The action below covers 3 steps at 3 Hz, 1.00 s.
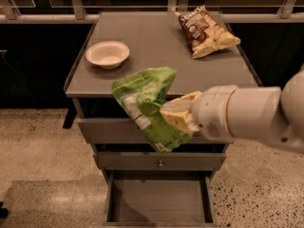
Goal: Pick green rice chip bag from bottom drawer and place on counter
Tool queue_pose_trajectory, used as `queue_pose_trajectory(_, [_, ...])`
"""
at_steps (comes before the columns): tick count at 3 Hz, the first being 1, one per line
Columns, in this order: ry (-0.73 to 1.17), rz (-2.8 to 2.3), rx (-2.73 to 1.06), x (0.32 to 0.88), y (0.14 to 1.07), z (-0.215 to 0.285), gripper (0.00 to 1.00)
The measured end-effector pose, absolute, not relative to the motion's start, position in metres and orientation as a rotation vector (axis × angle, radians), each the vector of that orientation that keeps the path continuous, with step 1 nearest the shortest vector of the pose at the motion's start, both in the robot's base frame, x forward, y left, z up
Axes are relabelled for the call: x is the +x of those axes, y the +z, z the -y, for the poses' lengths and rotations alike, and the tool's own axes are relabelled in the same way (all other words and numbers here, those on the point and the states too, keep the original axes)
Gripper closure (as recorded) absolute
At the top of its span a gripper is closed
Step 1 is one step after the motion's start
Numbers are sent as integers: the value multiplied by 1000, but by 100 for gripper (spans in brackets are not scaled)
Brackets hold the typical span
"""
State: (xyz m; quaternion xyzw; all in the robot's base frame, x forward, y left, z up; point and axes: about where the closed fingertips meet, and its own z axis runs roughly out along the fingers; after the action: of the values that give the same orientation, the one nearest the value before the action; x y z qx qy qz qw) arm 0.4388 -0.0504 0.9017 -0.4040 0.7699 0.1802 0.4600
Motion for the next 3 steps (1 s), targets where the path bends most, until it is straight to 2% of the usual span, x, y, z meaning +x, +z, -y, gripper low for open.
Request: queue_pose_trajectory(3, [498,-1780,-1163,546,957,89,100])
